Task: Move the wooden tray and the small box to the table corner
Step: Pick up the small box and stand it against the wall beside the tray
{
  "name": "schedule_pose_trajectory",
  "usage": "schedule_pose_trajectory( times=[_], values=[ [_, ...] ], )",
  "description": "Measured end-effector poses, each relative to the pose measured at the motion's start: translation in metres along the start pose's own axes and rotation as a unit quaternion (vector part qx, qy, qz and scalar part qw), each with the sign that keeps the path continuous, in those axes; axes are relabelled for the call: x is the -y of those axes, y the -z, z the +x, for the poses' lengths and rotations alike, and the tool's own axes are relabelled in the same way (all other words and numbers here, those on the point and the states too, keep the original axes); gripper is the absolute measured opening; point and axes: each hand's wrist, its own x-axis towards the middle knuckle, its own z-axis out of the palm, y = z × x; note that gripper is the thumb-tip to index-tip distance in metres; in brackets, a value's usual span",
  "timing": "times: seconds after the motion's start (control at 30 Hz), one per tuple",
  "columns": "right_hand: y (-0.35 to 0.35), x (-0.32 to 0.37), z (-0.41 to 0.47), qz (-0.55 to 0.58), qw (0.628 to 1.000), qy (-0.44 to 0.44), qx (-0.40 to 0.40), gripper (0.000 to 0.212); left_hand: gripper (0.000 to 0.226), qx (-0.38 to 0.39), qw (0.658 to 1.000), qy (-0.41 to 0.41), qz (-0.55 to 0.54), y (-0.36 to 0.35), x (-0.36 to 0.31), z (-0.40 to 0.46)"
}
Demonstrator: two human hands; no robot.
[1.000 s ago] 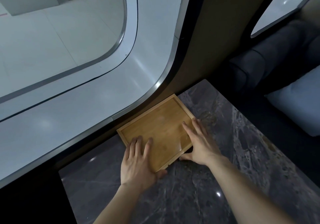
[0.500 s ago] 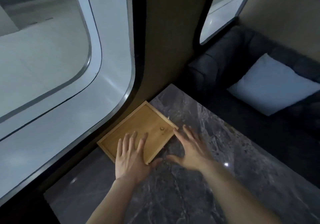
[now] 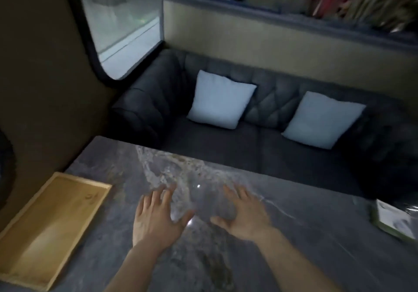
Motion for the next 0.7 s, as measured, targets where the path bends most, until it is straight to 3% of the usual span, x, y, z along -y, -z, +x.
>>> schedule_pose_trajectory(
  times=[0.07,0.17,0.3,0.43,0.53,0.63,0.7],
  values=[
    [0.006,-0.053,-0.021,0.019,0.999,-0.034,-0.019,0.116,0.093,0.025,0.999,-0.019,-0.005,-0.022,-0.047,0.0],
    [0.014,-0.139,-0.052,0.06,0.994,-0.087,-0.034,0.107,0.092,0.051,0.998,-0.045,-0.005,-0.061,-0.12,-0.003],
    [0.023,-0.262,-0.096,0.11,0.978,-0.164,-0.068,0.122,0.088,0.104,0.992,-0.069,-0.028,-0.119,-0.227,-0.007],
    [0.035,-0.372,-0.135,0.153,0.953,-0.243,-0.095,0.104,0.086,0.138,0.983,-0.076,-0.097,-0.173,-0.33,-0.013],
    [0.034,-0.443,-0.152,0.218,0.919,-0.293,-0.152,0.098,0.082,0.166,0.976,-0.083,-0.114,-0.211,-0.393,-0.014],
    [0.022,-0.503,-0.155,0.302,0.859,-0.348,-0.222,0.097,0.081,0.196,0.966,-0.086,-0.148,-0.244,-0.445,-0.005],
    [0.02,-0.533,-0.152,0.333,0.829,-0.366,-0.261,0.077,0.084,0.211,0.961,-0.09,-0.154,-0.265,-0.473,0.005]
  ],
)
